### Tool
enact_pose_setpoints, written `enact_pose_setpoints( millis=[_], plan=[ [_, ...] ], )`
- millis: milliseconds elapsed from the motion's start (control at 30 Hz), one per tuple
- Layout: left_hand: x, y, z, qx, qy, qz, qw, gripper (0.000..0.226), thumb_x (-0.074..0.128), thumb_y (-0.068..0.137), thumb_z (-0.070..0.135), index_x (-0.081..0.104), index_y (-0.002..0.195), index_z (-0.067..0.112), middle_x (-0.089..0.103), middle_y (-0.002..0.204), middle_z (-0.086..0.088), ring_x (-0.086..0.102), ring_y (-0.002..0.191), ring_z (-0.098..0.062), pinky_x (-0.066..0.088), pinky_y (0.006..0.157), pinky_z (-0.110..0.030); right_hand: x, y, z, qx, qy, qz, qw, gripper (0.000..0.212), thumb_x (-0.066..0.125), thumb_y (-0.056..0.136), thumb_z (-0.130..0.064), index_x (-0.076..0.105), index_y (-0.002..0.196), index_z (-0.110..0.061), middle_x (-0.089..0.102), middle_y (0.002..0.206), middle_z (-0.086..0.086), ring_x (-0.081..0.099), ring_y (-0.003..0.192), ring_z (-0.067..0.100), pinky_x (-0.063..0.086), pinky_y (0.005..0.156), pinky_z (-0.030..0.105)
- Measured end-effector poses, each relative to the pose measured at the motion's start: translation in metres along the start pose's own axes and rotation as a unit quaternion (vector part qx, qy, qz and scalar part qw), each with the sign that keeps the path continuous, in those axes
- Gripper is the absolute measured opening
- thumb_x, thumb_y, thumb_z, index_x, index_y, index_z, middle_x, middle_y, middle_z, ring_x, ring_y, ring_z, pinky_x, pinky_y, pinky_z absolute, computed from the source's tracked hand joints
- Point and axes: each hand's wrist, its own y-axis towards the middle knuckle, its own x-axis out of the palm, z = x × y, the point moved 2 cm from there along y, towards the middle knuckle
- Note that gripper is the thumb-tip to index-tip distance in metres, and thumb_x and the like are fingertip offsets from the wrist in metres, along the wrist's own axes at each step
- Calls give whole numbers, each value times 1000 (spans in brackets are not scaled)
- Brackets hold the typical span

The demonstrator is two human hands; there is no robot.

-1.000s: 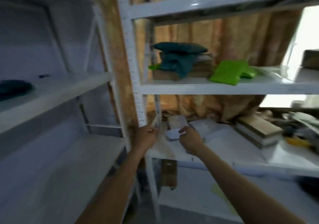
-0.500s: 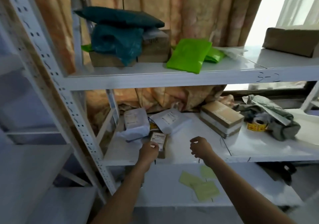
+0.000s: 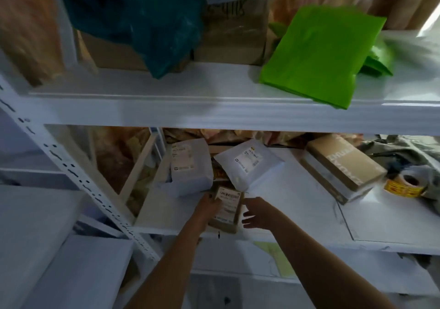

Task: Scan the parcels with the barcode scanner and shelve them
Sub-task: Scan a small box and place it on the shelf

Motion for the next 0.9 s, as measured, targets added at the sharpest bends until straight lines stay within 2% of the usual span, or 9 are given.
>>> enact_pose_setpoints(
  millis=[67, 200, 300, 367, 500, 600, 667, 733, 900],
  plan=[
    [6, 6, -2, -20, -14, -10, 1000, 23, 46, 100, 25, 61, 117, 20, 64, 123, -6, 62, 109, -22, 50, 96, -36, 1, 9, 0, 8, -10, -14, 1000, 24, 54, 100, -29, 51, 89, -7, 52, 89, 15, 55, 74, 29, 47, 84, 40],
    [16, 3, -2, -38, -38, 10, 999, 25, 46, 102, 24, 59, 121, 15, 63, 127, -10, 62, 99, -20, 51, 88, -32, -3, 20, 3, 27, -20, -40, 999, 33, 52, 100, -39, 53, 87, -9, 55, 84, 13, 54, 71, 24, 47, 66, 33],
    [19, -6, 3, -48, -62, 16, 997, 35, 54, 98, 32, 51, 127, 13, 59, 127, -3, 58, 103, -17, 49, 88, -31, -6, 22, 6, 9, -20, -58, 998, 36, 62, 93, -45, 59, 92, -9, 61, 85, 13, 58, 74, 25, 48, 64, 34],
    [16, -13, 5, -71, -98, 37, 992, 44, 60, 95, 34, 41, 128, 12, 54, 127, -3, 55, 106, -17, 47, 91, -30, -8, 25, 5, -28, -21, -70, 997, 43, 70, 87, -47, 64, 103, -8, 67, 93, 12, 63, 82, 26, 51, 67, 34],
    [8, -31, -2, -85, -157, 70, 981, 61, 71, 83, 47, 39, 127, 20, 59, 123, -6, 62, 105, -20, 54, 84, -33, -4, 20, -2, -76, -1, -112, 991, 38, 73, 87, -35, 67, 115, -11, 74, 102, 10, 70, 93, 26, 58, 69, 35],
    [0, -59, -14, -63, -194, 118, 972, 56, 72, 82, 46, 42, 124, 24, 65, 113, -6, 68, 94, -18, 58, 70, -32, 12, 17, -3, -107, -30, -135, 985, 50, 76, 83, -38, 59, 125, -18, 76, 102, 4, 74, 89, 22, 60, 68, 37],
    [-8, -83, -24, -55, -234, 159, 958, 52, 71, 83, 45, 44, 123, 25, 67, 112, -6, 70, 91, -18, 59, 66, -31, 33, 17, 1, -123, -61, -132, 982, 67, 79, 78, -45, 44, 132, -24, 73, 108, 5, 73, 91, 23, 61, 75, 41],
    [-17, -111, -38, -47, -266, 206, 941, 45, 68, 87, 42, 46, 122, 25, 67, 113, -6, 70, 92, -18, 58, 65, -28, 61, 12, 9, -142, -97, -148, 974, 69, 76, 81, -46, 37, 135, -30, 68, 114, 8, 71, 93, 25, 60, 77, 41],
    [-45, -187, -89, -79, -298, 321, 896, 33, 59, 93, 42, 53, 120, 25, 69, 113, -6, 69, 98, -20, 57, 85, -36, 136, -19, 44, -180, -130, -236, 946, 54, 71, 89, -36, 44, 136, -29, 65, 123, 11, 70, 98, 24, 60, 62, 26]
  ],
)
